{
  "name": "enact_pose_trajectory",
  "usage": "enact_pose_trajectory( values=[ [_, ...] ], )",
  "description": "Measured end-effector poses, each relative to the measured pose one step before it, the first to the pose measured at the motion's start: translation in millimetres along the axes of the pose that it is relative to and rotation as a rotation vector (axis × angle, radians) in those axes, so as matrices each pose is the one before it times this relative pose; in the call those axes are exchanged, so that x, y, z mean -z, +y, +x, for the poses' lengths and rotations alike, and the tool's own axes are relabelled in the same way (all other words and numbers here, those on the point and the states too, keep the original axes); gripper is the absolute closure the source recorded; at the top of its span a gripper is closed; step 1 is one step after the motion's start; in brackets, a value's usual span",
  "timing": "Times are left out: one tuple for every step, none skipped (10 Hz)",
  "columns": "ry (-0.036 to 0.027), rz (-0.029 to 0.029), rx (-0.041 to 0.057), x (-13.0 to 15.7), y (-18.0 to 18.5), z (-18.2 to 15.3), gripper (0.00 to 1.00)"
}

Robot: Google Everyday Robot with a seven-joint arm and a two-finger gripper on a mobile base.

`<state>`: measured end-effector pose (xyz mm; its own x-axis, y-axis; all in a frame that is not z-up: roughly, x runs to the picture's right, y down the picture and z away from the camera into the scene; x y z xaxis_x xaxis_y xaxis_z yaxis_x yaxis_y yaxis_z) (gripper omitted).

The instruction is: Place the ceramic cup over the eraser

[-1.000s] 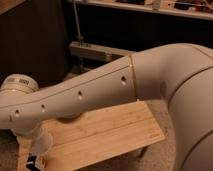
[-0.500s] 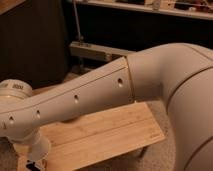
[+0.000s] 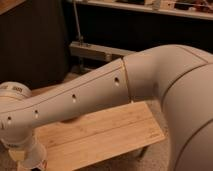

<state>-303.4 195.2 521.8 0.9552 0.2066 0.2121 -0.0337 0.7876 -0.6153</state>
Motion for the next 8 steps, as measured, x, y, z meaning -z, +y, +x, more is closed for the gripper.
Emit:
enact_pose_trajectory(
  values=[
    [0.01512,0.00073,0.00423,-7.05,1.62,-2.04,1.0],
    [0.01281,0.00427,0.00301,-7.58,0.14,-2.33,1.0],
    [0.01413,0.00062,0.00025,-9.43,-1.97,0.83,1.0],
    [0.00615,-0.0093,-0.00172,-5.45,0.07,-0.74,1.0],
    [0.00724,-0.01244,-0.00573,-7.27,-1.98,0.69,1.0],
    [0.00194,-0.01947,-0.00587,-11.2,-1.97,0.75,1.0],
    [-0.00126,-0.02457,-0.00214,-14.56,-1.15,0.03,0.99],
    [-0.00067,-0.02559,-0.00103,-17.55,-2.03,-0.27,0.91]
  ],
)
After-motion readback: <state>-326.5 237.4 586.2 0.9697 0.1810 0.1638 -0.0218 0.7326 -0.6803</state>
